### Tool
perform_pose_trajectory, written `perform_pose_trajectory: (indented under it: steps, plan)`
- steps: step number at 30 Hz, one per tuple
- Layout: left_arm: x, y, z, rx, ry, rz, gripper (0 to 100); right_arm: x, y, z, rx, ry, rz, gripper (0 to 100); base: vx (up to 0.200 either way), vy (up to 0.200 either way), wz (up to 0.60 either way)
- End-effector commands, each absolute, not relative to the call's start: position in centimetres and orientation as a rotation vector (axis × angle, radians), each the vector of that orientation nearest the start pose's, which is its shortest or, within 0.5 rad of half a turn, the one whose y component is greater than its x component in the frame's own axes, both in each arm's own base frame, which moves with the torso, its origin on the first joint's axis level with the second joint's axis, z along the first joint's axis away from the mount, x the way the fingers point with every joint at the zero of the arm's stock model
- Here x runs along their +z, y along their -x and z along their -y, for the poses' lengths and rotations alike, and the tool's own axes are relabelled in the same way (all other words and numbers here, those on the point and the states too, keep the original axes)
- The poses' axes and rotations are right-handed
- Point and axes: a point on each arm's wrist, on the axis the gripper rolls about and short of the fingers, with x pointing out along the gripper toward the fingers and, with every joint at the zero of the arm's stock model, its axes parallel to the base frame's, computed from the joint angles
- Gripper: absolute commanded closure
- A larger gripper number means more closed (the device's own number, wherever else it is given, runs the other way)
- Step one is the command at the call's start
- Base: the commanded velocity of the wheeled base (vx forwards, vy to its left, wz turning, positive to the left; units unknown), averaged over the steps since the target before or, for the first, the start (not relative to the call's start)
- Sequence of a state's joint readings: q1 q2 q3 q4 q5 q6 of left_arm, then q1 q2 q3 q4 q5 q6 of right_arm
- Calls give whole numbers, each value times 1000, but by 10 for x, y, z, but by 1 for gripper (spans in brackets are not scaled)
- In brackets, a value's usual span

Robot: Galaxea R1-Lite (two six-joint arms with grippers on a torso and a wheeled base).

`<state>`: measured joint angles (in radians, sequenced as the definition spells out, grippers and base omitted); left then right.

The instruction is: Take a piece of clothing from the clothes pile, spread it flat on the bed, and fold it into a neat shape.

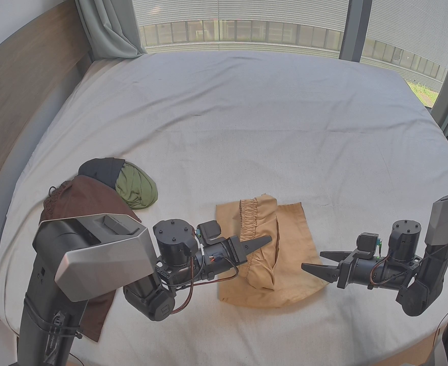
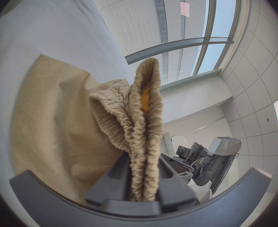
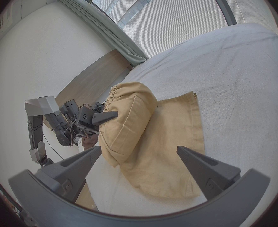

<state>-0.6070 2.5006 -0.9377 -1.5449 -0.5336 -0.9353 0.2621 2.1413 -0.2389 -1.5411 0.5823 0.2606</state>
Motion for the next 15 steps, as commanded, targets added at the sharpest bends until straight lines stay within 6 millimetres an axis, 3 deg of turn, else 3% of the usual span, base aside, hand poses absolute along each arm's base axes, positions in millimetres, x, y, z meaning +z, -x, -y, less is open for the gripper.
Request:
perform_pose_trajectory:
  steps: [1, 15]
  plan:
    - [-2, -337, 247, -1028, 830, -557, 0, 28, -257, -82, 784, -301, -472, 0, 0, 0, 0]
    - [4, -343, 242, -985, 832, -500, 0, 26, -258, -84, 790, -301, -477, 0, 0, 0, 0]
